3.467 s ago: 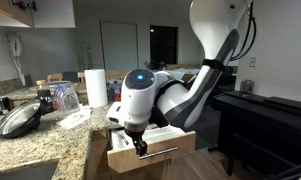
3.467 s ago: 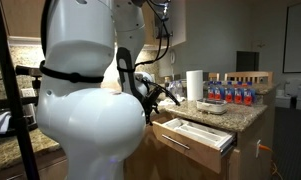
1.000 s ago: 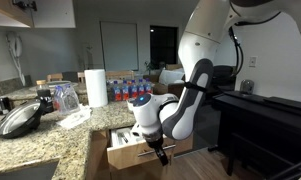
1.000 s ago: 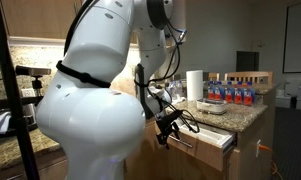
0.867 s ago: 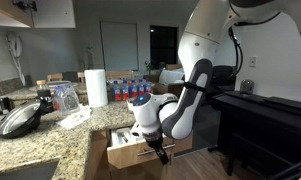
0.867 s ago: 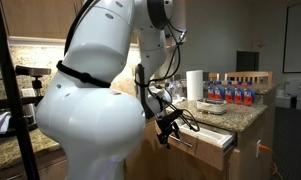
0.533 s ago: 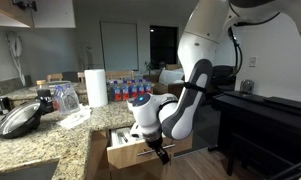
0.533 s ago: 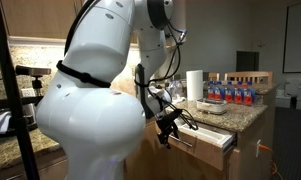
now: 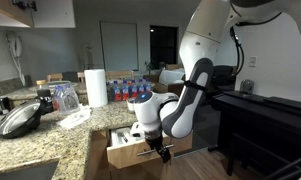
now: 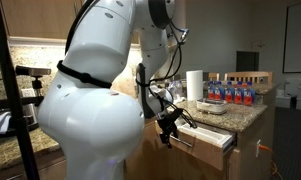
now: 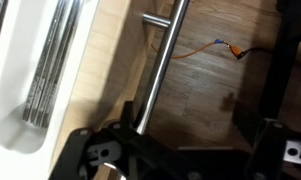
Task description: Open the drawer
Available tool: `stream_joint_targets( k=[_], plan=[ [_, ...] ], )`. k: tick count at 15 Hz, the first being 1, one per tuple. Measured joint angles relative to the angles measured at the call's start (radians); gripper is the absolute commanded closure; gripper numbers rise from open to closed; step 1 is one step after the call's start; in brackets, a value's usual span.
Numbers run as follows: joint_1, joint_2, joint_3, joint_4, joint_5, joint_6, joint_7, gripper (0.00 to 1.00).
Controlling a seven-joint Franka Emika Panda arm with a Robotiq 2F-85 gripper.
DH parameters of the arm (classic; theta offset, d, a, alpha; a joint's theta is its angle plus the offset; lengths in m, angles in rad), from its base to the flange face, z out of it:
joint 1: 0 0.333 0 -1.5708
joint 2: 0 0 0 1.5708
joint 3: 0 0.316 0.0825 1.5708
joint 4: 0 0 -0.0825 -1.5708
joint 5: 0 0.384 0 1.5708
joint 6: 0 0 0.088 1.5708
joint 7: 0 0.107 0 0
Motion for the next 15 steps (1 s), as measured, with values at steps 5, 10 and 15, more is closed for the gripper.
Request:
stream_joint_targets(
  k=[5, 10, 15],
  plan=[
    [-0.005, 0.003, 0.006, 0.000, 0.000, 0.023, -0.025, 0.00],
    [-0.005, 0.003, 0.011, 0.001, 0.021, 0.023, -0.025, 0.00],
    [-0.005, 0.003, 0.012, 0.002, 0.046, 0.027, -0.025, 0.00]
  ],
)
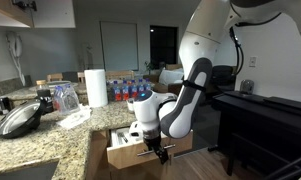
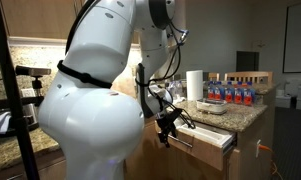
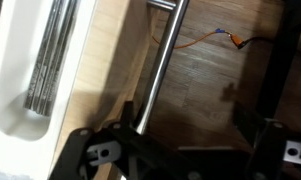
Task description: Open the drawer
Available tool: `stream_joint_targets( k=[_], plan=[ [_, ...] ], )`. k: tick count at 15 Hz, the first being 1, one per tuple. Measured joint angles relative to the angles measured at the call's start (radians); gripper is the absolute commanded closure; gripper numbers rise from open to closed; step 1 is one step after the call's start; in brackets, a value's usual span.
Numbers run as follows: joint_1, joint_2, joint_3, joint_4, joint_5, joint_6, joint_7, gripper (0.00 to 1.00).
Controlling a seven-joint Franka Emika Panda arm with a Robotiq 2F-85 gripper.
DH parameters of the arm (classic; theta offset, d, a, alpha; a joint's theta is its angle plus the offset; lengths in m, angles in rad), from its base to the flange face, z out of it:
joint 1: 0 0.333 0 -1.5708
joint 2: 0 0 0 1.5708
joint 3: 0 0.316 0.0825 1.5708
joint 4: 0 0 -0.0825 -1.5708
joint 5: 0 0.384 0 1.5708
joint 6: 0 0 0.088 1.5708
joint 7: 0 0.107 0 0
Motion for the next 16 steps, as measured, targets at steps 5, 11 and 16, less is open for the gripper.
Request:
stream_joint_targets(
  k=[5, 11, 16],
  plan=[
    [-0.002, 0.003, 0.003, -0.001, 0.022, 0.030, 0.000, 0.00],
    [-0.007, 0.011, 0.007, -0.003, 0.025, 0.075, 0.000, 0.00],
    [-0.010, 0.011, 0.006, -0.004, 0.029, 0.084, 0.000, 0.00]
  ],
)
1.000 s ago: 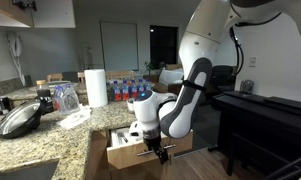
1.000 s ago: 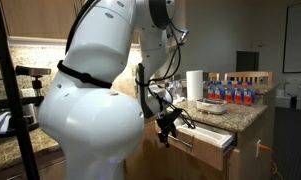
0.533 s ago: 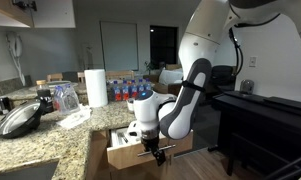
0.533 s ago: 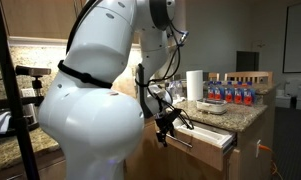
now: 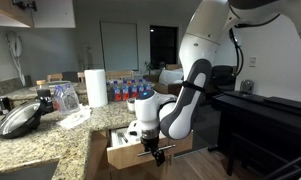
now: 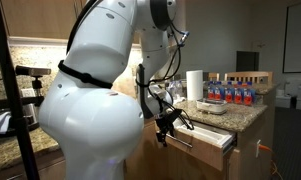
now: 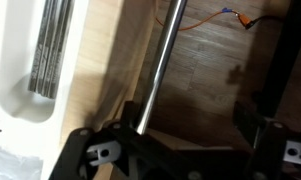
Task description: Open the drawer
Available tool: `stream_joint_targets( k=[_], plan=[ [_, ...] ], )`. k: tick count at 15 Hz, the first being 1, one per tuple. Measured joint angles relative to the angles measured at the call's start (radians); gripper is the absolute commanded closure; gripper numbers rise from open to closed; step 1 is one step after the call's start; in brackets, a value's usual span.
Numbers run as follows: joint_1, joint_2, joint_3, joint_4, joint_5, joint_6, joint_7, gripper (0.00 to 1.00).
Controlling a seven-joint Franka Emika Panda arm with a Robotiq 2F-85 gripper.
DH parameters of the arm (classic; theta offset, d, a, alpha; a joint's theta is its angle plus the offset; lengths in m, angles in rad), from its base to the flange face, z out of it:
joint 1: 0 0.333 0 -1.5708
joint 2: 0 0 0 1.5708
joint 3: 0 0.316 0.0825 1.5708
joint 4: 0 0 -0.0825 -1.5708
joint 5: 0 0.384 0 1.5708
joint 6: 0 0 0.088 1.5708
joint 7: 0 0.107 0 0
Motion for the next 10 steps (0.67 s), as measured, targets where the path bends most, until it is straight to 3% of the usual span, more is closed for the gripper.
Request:
stream_joint_targets(
  k=[10],
  plan=[
    [0.026, 0.002, -0.021, 0.006, 0.000, 0.000, 0.090, 0.00]
  ],
)
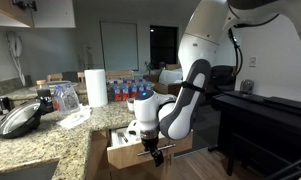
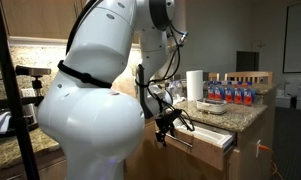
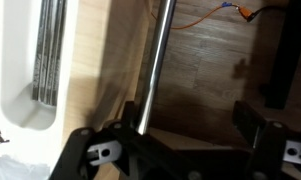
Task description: Open the drawer
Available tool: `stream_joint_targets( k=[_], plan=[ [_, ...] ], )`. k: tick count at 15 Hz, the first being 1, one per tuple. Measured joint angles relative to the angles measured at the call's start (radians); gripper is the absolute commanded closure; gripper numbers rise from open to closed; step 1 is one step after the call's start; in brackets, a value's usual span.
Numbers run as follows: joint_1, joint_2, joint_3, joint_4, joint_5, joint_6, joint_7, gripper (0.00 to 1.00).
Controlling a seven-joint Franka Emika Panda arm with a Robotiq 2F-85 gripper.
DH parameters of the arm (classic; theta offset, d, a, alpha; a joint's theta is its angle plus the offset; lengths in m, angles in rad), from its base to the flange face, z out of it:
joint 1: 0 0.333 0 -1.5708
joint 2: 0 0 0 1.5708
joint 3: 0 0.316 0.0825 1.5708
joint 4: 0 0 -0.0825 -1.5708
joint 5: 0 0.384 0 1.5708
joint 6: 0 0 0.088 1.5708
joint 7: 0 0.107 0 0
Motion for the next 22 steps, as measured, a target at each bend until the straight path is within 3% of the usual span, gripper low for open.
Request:
stream_joint_targets(
  k=[9, 12, 17, 22],
  plan=[
    [-0.017, 0.001, 0.008, -0.008, 0.000, 0.022, -0.048, 0.00],
    [-0.068, -0.003, 0.029, -0.038, 0.011, 0.089, -0.119, 0.00],
    [-0.211, -0.018, 0.118, -0.123, 0.032, 0.210, -0.243, 0.00],
    [-0.235, -0.033, 0.145, -0.155, 0.032, 0.215, -0.245, 0.00]
  ],
)
